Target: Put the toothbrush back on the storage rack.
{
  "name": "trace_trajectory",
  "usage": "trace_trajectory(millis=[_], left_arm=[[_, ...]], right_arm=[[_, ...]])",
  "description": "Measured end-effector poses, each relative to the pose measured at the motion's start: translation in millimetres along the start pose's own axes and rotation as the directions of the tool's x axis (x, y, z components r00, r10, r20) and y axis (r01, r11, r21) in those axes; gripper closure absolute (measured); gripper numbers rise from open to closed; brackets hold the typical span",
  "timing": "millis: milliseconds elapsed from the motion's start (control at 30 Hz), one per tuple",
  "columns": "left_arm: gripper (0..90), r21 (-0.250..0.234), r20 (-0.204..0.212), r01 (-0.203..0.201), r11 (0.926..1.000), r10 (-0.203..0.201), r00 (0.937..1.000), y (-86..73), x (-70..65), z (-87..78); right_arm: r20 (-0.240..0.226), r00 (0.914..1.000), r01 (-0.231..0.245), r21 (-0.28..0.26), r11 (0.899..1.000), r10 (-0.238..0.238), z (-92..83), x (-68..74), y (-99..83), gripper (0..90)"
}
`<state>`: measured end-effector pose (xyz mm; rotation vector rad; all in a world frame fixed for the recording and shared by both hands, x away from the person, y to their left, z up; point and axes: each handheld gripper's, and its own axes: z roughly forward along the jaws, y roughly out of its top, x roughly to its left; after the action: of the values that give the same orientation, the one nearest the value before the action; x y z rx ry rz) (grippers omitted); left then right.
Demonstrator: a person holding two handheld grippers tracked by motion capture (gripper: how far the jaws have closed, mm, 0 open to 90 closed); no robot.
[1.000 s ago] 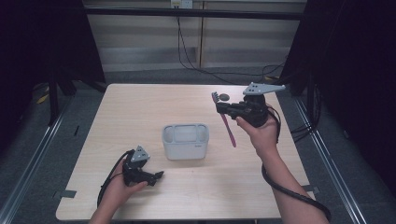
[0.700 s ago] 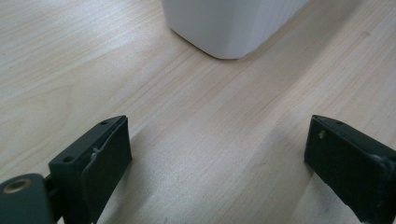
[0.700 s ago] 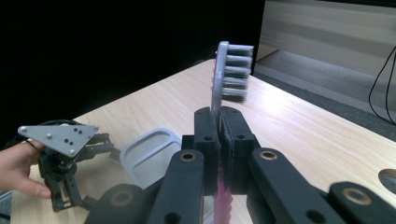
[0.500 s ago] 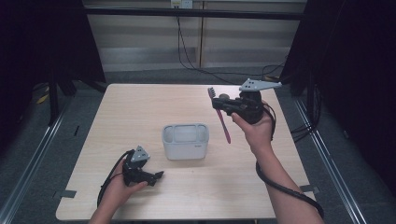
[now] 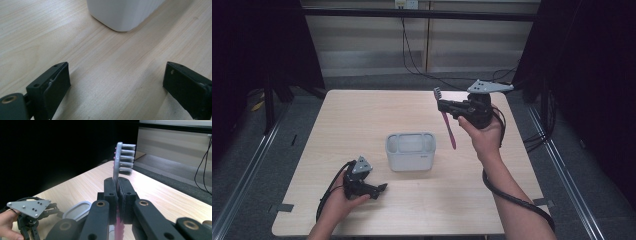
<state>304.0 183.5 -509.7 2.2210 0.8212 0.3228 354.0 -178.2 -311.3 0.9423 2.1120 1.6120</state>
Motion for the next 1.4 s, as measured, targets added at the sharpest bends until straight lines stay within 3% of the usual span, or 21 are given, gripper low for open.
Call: trace_trajectory(millis=[733,1400], left_arm=[[6.8,-0.002,0.000,0.004,1.0000,-0.004,1.0000,0.0,-0.1,0.0],[6.8,0.001,0.001,0.000,1.0000,0.000,1.0000,0.1,0.0,-0.1]], right_arm=[[-0.017,0.9998,0.009,-0.049,0.999,-0.010,14.8,10.3,13.6,86.2],[-0.044,0.9990,-0.010,-0.073,0.997,0.006,33.2,14.9,8.4,86.2]])
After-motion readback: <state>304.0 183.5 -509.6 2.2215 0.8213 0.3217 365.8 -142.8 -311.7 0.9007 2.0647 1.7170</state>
